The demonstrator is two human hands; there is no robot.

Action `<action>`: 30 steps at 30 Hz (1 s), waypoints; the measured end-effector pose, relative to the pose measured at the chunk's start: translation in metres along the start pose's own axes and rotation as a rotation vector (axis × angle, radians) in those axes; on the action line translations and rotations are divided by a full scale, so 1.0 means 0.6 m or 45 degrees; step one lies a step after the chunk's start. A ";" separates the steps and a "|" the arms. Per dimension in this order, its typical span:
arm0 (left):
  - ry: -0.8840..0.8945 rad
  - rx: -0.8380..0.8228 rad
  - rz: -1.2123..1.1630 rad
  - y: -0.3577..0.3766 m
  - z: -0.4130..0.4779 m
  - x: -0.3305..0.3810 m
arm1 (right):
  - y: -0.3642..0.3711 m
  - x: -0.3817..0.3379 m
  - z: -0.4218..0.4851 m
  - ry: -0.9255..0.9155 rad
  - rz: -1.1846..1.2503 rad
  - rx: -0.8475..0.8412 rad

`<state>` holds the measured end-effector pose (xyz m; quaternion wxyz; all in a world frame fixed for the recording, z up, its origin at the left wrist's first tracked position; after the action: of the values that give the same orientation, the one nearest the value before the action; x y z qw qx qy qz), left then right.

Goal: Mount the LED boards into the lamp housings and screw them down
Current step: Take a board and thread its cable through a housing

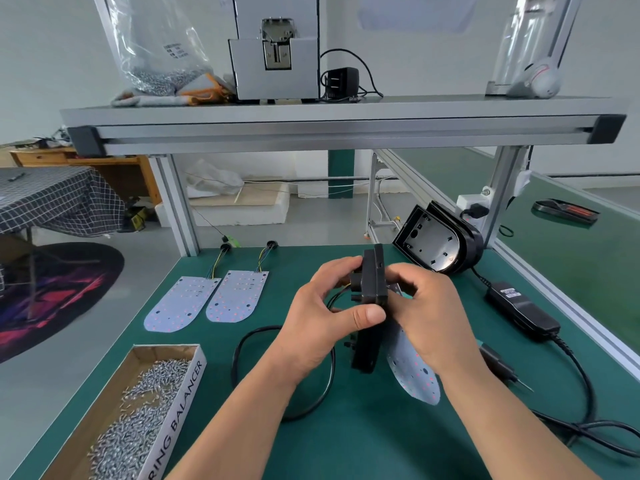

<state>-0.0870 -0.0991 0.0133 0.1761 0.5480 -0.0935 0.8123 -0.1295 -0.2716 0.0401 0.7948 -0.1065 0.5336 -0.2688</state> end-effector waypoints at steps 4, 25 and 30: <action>-0.051 0.047 -0.138 0.002 -0.002 -0.001 | 0.000 -0.004 0.000 -0.279 -0.334 0.093; -0.228 0.064 -0.531 -0.009 -0.003 0.004 | -0.004 -0.016 0.001 -0.133 0.003 -0.007; -0.240 0.055 -0.543 -0.009 -0.003 0.005 | 0.013 -0.023 0.007 -0.149 -0.214 0.076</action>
<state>-0.0876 -0.0931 0.0154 0.3224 0.6325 0.0256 0.7038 -0.1273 -0.2580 0.0493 0.8020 -0.1428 0.4673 -0.3436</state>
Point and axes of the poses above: each hand's wrist, its own z-axis towards the middle knuckle, its own y-axis out of the palm, x = y × z, the point moved 1 cm from there along z, towards the middle knuckle, and after that the axes turned 8 degrees about -z, right-handed, at the moved point
